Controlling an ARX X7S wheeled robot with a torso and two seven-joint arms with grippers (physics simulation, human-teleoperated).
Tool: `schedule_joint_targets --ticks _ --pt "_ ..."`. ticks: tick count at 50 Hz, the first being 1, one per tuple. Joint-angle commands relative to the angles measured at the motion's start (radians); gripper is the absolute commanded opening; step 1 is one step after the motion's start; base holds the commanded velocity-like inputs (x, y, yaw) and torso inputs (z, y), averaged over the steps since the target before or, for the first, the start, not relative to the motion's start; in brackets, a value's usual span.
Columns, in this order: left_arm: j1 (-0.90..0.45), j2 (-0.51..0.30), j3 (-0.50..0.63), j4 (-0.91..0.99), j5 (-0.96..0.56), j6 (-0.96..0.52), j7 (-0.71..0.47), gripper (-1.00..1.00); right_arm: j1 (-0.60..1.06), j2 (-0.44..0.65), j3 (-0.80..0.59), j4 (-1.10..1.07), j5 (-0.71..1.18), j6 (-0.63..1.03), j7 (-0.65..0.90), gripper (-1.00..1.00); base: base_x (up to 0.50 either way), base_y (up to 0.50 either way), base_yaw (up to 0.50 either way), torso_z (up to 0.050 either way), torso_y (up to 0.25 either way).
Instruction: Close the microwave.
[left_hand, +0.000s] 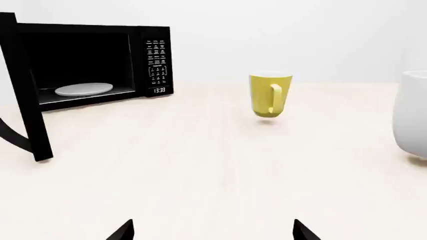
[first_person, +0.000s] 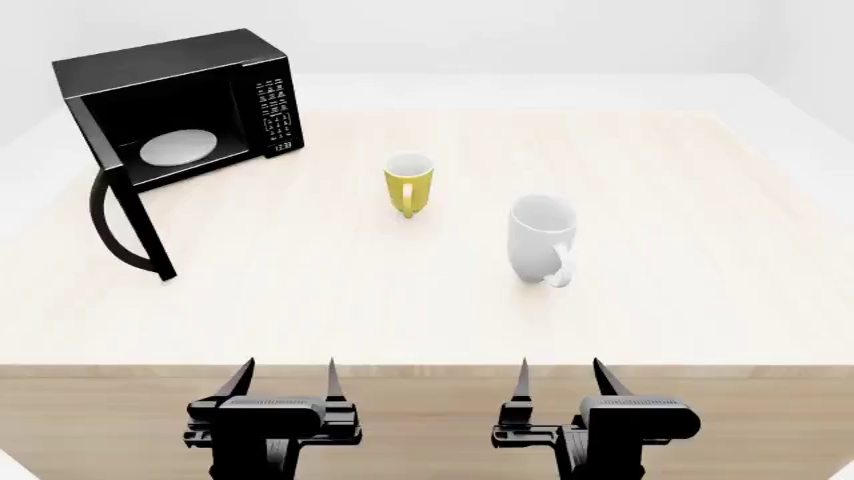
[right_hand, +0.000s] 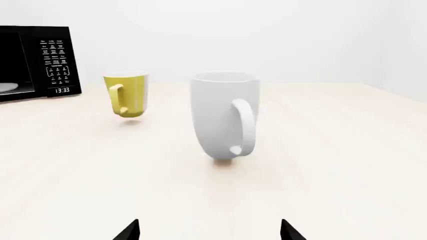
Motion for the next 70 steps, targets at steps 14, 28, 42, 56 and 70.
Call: schedule_joint_targets --ticks 14,28,42,56,70 --pt "-0.001 -0.054 0.064 0.006 -0.04 -0.016 -0.059 1.0 0.002 0.051 -0.062 0.001 0.053 -0.002 0.058 1.0 0.0 0.0 0.0 0.0 0.0" --pt "0.037 -0.08 0.094 0.214 -0.059 -0.166 -0.089 1.0 0.003 0.068 -0.081 0.003 0.081 -0.008 0.084 1.0 0.0 0.0 0.0 0.0 0.0" --pt "0.083 -0.132 0.102 0.585 -0.095 -0.432 -0.113 1.0 -0.12 0.086 -0.143 -0.406 0.04 0.251 0.149 1.0 0.0 0.0 0.0 0.0 0.0" --pt "0.103 -0.165 0.106 0.732 -0.101 -0.526 -0.131 1.0 -0.133 0.111 -0.158 -0.459 0.054 0.25 0.16 1.0 0.0 0.0 0.0 0.0 0.0" --pt "0.125 -0.203 0.109 0.894 -0.109 -0.625 -0.142 1.0 -0.208 0.152 -0.142 -0.729 0.102 0.418 0.182 1.0 0.0 0.0 0.0 0.0 0.0"
